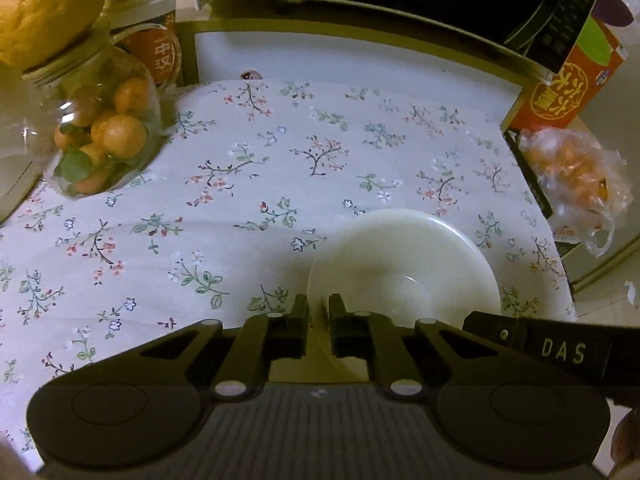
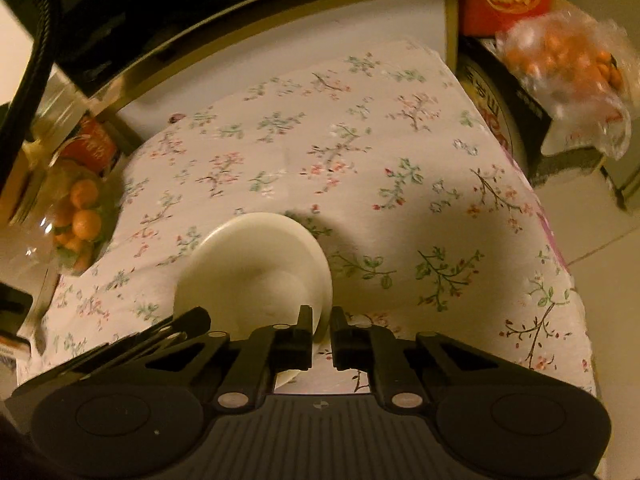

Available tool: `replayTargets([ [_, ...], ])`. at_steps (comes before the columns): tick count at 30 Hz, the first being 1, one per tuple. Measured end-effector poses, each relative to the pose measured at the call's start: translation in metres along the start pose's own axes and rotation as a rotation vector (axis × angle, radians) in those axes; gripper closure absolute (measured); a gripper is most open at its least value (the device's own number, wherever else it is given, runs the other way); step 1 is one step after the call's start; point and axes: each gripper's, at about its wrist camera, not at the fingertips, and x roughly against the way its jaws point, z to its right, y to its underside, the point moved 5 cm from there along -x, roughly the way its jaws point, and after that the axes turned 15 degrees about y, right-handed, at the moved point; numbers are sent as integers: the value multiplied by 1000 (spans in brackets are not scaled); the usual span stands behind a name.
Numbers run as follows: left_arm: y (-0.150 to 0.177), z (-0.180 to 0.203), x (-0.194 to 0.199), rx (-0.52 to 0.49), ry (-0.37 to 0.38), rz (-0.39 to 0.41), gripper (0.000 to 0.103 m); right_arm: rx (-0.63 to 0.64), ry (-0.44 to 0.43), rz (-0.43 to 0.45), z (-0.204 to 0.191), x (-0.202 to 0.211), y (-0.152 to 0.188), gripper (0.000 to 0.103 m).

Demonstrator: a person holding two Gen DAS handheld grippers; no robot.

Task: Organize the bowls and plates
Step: 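Lift the small white bowl with both grippers and carry it toward the plates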

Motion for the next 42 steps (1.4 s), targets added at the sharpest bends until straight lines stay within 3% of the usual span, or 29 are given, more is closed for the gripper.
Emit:
replayTargets([
  [11,4,25,29,-92,-10,70,95,-13,-6,30,12,22,2,95],
  [31,19,50,89,-158,-19,219,95,-3,-67,156,25,85,26,93],
  [42,38,59,119,-193,-4,247,94,-9,-116,192,32,111,42,93],
])
